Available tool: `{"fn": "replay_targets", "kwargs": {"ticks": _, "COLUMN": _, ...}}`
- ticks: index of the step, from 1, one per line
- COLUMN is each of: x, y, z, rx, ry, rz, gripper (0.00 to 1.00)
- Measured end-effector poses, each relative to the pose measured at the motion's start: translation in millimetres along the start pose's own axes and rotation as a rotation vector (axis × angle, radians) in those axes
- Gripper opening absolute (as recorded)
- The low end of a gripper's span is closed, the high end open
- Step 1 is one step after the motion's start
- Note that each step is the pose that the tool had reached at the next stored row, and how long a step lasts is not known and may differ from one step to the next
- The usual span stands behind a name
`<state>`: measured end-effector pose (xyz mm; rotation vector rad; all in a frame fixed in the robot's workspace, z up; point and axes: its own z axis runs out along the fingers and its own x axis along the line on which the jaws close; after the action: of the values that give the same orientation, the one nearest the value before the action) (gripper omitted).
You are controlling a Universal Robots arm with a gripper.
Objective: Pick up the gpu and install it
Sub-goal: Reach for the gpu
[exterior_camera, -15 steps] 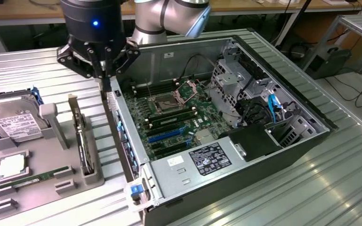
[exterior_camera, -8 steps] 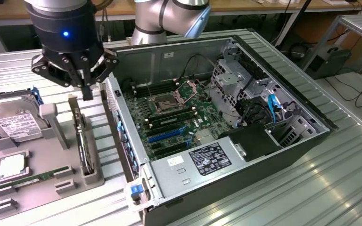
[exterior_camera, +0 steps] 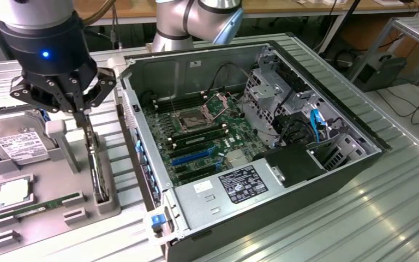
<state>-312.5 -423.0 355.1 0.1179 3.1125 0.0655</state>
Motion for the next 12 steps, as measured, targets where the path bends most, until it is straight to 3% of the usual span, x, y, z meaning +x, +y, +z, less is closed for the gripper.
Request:
{"fn": "replay_targets", "kwargs": {"ticks": 2, "x": 2.9, "y": -0.8, "z": 2.0, "rx": 0.0024, "ry": 0.0001, "rz": 0.0, "gripper": 0.11}}
{"fn": "replay_targets", "kwargs": {"ticks": 12, "x": 3.0, "y": -0.8, "z": 2.0, "rx": 0.0025, "ry": 0.0, "rz": 0.0, "gripper": 0.11}}
